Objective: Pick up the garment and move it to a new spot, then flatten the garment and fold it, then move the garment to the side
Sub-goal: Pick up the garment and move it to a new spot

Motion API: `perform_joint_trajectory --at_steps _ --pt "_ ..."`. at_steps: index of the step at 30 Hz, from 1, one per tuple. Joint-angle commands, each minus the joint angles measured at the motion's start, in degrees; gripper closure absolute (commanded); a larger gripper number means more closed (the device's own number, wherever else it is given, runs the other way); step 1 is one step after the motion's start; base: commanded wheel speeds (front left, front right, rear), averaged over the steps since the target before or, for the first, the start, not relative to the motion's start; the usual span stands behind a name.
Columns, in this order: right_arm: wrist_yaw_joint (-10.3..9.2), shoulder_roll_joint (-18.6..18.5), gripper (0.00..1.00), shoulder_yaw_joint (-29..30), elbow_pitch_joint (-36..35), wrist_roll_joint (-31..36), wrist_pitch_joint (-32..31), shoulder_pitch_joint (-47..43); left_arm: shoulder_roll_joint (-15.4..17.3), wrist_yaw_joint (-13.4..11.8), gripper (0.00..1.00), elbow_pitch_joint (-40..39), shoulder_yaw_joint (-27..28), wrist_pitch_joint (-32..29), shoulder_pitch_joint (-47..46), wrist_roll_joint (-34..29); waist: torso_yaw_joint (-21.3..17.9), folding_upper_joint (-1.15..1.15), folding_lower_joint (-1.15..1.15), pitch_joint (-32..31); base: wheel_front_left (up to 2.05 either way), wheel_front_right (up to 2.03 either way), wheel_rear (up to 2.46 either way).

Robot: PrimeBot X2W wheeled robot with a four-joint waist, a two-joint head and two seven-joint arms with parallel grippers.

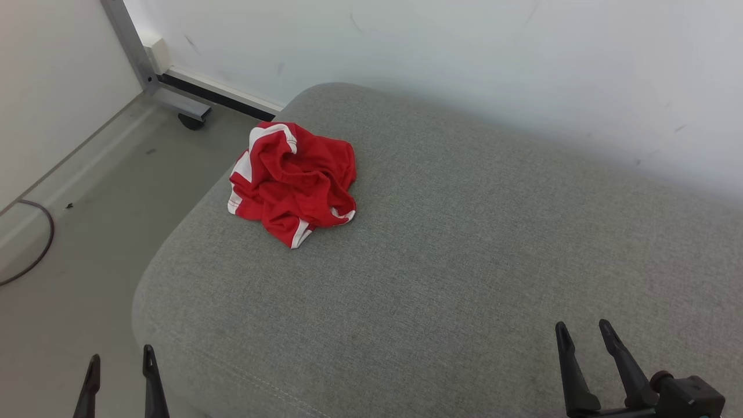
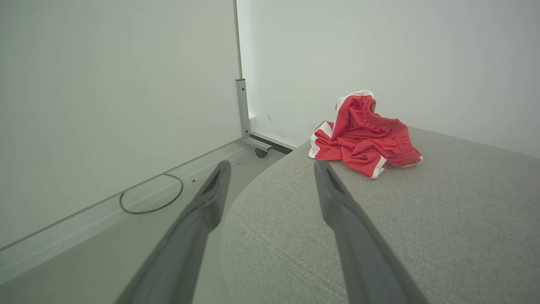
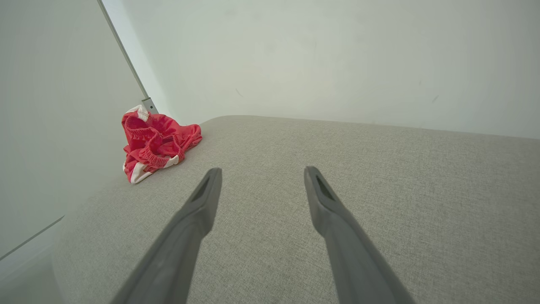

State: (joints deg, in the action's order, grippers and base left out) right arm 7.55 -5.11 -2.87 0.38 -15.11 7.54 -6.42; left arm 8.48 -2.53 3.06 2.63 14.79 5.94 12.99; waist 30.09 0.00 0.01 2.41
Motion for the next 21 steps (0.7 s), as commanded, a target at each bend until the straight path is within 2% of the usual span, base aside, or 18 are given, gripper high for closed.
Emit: perform_joint_trajectory --at_steps 1,6,11,18,21 --pt "-0.15 -0.5 0.00 -0.1 0.0 -0.2 -0.1 0.5 0.0 -0.2 0.00 -0.2 0.2 0.3 0.7 0.2 0.0 0.00 -0.01 0.1 0.00 0.00 0.00" --pt "-0.15 -0.7 0.00 0.6 -0.1 -0.4 0.2 0.3 -0.1 0.0 0.00 0.3 0.3 0.3 -1.7 0.8 -0.2 0.00 -0.01 0.2 0.00 0.00 0.00" --pt "-0.15 -1.2 0.00 1.6 -1.2 0.5 -0.3 0.6 0.4 -0.2 0.00 1.6 0.8 0.2 -7.1 1.9 -2.9 0.00 -0.01 2.1 0.00 0.00 0.00" --pt "-0.15 -3.3 0.00 2.8 -3.9 1.1 -1.8 3.0 1.9 0.8 0.00 4.3 1.2 -0.1 -18.6 3.1 -9.3 0.00 -0.01 8.5 0.00 0.00 0.00" --pt "-0.15 -4.5 0.00 3.7 -6.0 1.2 -2.3 5.2 3.8 0.9 0.00 5.7 2.4 -0.5 -25.6 3.9 -13.3 0.00 -0.01 13.3 0.00 0.00 0.00"
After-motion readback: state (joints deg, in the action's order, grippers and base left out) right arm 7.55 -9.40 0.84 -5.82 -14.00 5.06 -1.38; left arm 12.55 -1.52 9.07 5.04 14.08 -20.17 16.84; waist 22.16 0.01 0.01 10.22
